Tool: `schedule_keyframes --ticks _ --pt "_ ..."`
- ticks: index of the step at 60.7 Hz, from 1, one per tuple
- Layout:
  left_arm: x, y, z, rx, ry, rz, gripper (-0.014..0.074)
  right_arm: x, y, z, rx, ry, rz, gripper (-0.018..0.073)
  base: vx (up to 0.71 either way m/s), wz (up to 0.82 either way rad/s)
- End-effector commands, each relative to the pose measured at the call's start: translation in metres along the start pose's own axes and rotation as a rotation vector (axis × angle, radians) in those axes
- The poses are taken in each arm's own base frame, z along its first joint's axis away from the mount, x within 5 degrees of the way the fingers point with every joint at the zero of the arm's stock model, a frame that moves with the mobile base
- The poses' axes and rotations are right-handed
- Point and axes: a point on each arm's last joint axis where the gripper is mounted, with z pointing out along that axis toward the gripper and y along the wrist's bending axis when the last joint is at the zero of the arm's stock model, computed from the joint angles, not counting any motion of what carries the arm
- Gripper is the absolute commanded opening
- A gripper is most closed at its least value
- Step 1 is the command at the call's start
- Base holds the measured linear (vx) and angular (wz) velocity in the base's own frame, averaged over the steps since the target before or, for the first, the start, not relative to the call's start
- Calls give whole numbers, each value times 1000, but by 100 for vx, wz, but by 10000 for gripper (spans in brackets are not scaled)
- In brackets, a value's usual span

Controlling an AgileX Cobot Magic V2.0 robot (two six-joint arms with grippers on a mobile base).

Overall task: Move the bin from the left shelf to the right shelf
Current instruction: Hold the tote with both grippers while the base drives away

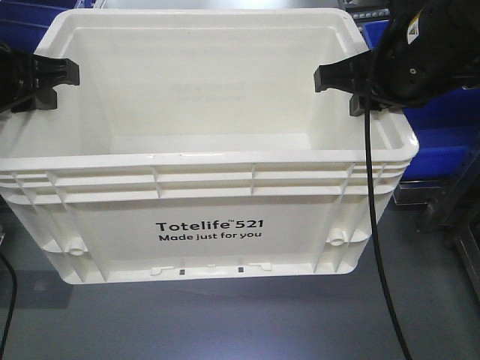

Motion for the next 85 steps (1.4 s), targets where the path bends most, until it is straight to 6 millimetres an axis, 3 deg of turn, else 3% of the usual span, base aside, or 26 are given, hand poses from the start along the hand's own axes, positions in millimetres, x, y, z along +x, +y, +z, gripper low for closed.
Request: schedule_keyframes --ticks 1,85 --pt "-14 -3 -28 43 -180 34 55 -13 -6 -30 -10 -187 -8 31 9 -21" --pt "-14 -3 -28 43 -180 34 55 -13 -6 -30 -10 -187 -8 31 14 -5"
